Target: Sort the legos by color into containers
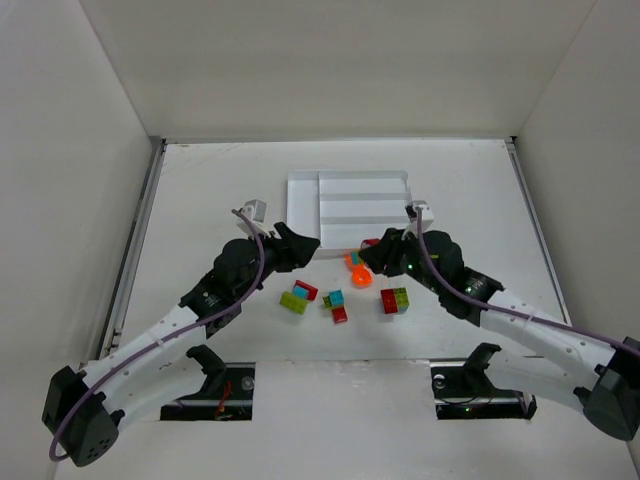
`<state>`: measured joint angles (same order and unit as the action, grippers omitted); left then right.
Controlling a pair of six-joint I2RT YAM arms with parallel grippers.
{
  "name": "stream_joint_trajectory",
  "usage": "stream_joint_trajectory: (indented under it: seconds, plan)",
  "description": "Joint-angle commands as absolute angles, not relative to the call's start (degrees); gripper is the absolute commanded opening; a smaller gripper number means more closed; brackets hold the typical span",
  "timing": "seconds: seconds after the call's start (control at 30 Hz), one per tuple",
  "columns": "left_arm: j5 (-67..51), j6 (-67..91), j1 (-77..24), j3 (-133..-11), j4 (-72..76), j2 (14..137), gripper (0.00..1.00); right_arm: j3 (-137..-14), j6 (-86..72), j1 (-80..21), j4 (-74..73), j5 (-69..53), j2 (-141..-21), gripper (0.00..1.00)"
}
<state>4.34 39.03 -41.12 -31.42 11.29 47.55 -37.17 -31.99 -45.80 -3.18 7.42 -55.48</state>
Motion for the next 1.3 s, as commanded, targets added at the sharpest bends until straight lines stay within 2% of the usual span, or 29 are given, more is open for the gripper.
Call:
stream_joint_trajectory:
  seconds: [0.0, 0.2, 0.33, 0.67, 1.27]
  plan:
    - [1.2, 44.5, -41.1, -32.0, 21.7, 48.0, 0.55, -38.8, -39.8, -43.5, 12.0, -2.4, -56.6, 0.23]
    - [0.2, 50.9, -41.1, -28.1, 32.4, 47.3, 0.58, -37.8, -51.7, -39.0, 29.7, -11.1, -62.7, 0.23]
    - [-0.6, 53.2, -40.5, -26.9, 34.4, 47.1, 0.58, -36.8, -59.6, -35.6, 39.5, -15.5, -67.5, 0.23]
    - [-1.2, 57.6, -39.9, -25.1, 41.5, 51.7, 0.57, -35.6, -72.1, -34.3, 56.4, -20.9, -76.8, 0.23]
    - [-0.1, 62.2, -37.1, -22.6, 53.7, 57.0, 0.43, -35.1, -80.2, -35.5, 67.5, -22.1, -84.6, 0.24]
